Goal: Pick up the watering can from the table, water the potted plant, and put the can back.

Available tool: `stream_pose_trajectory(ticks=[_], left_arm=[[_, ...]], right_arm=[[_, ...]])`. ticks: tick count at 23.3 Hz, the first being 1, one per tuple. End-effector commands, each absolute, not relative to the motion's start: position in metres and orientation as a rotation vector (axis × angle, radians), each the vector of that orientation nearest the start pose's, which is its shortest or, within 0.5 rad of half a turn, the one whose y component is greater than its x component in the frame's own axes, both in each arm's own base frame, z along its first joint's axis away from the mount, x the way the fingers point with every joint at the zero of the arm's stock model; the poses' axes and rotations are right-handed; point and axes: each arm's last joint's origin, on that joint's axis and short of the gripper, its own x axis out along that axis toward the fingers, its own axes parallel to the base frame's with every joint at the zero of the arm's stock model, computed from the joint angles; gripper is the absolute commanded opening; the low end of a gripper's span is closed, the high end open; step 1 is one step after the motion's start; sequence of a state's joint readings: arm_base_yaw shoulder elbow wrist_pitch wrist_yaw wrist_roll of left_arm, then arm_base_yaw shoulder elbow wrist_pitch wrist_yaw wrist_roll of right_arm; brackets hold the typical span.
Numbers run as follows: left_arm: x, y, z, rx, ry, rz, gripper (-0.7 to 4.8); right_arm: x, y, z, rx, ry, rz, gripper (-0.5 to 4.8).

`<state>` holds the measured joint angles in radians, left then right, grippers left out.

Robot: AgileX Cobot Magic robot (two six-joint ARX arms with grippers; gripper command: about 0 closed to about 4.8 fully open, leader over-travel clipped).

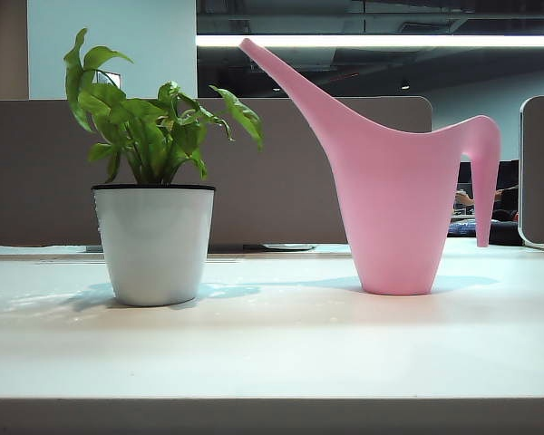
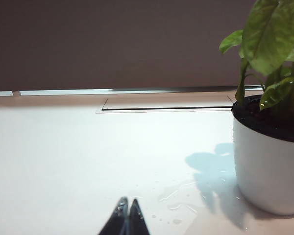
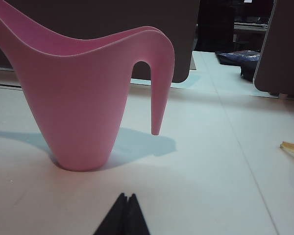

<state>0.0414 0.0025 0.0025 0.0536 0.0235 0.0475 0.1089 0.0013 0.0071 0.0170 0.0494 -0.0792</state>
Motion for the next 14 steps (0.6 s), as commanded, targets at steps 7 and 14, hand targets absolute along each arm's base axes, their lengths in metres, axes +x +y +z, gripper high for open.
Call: stream_pose_trajectory(ticks=[7, 14], left_arm=[[0.097, 0.003, 0.171, 0.047, -0.062, 0.017, -0.05], [0.089, -0.001, 0.201, -0.010, -0.111, -0.116, -0.05]], right_arm=[[0.097, 0.009, 0.168, -0.075, -0.039, 0.053, -0.01], [0.088, 0.003, 0.206, 0.182, -0.178, -0.093, -0.02]])
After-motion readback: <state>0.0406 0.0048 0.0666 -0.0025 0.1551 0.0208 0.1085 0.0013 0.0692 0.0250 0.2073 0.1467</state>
